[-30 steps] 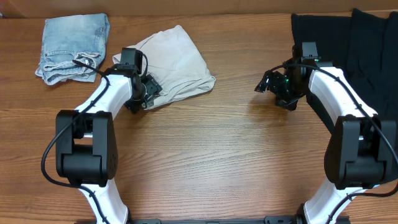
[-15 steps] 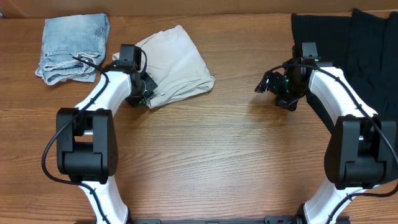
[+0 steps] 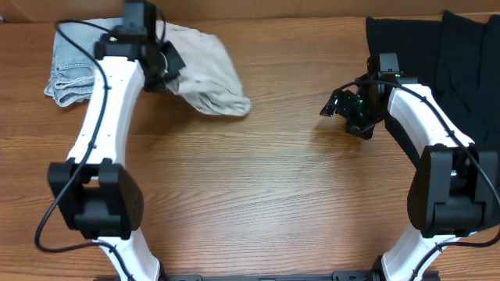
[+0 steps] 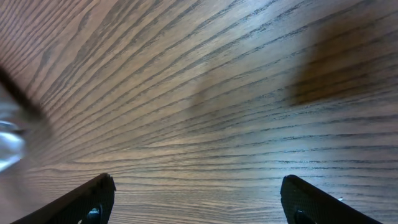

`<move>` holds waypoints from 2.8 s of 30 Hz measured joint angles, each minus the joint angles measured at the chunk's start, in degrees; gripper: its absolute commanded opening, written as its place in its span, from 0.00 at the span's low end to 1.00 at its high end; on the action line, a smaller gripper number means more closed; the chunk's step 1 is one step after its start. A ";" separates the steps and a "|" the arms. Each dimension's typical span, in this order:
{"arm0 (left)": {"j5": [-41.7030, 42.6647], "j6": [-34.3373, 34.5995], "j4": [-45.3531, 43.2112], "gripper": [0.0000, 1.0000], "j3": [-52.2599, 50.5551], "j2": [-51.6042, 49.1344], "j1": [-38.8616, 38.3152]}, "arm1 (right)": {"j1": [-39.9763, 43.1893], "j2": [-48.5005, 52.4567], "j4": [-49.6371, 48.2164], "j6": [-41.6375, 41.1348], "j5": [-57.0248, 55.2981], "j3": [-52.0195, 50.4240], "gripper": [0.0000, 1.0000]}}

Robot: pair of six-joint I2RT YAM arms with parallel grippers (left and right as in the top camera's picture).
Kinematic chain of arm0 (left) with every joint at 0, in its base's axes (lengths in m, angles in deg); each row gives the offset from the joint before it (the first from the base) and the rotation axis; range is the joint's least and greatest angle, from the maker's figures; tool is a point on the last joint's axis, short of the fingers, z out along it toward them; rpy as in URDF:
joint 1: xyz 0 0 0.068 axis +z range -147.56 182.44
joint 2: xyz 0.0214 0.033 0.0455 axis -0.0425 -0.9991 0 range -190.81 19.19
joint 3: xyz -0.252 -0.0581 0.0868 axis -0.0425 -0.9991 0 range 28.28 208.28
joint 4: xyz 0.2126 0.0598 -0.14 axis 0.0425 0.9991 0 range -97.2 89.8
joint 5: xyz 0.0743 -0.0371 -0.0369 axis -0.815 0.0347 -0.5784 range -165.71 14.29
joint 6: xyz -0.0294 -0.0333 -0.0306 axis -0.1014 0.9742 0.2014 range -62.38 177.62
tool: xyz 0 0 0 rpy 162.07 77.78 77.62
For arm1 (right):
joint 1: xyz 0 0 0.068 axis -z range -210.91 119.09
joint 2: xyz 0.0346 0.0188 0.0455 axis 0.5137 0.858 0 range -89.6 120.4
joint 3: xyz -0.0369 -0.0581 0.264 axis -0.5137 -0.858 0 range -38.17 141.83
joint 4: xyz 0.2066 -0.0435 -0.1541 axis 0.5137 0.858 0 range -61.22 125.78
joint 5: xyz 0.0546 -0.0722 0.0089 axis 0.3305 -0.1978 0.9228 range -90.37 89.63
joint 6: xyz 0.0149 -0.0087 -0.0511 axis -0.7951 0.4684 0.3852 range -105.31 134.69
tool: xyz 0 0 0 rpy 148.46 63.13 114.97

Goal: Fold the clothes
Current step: 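Grasp the folded beige shorts with left gripper and lift them toward the denim shorts, then lay the beige shorts on top of the denim shorts with left gripper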

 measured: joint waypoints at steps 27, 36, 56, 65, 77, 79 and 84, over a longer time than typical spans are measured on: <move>-25.75 -6.08 -8.50 0.04 23.67 1.46 10.10 | 0.00 0.00 1.27 0.13 0.02 0.00 0.89; -27.71 -8.52 -20.00 0.04 23.96 -8.39 15.85 | 0.00 0.00 0.68 0.15 0.00 0.00 0.89; -20.39 -10.45 -27.52 0.04 24.13 -17.66 14.58 | 0.00 0.00 -0.26 0.17 0.04 0.00 0.89; -20.00 -10.23 -4.66 0.35 24.41 -24.81 13.07 | 0.00 0.00 -0.37 0.15 0.00 0.00 0.89; -17.73 -11.32 20.39 1.00 26.34 -24.74 13.40 | 0.00 0.00 -0.48 0.13 0.02 0.00 0.89; -17.55 -12.07 23.85 1.00 28.52 -24.68 13.40 | 0.00 0.00 -0.50 0.15 0.02 0.00 0.89; -16.76 -14.82 28.04 0.84 35.54 -22.21 13.40 | 0.00 0.00 -0.48 0.15 0.02 0.00 0.89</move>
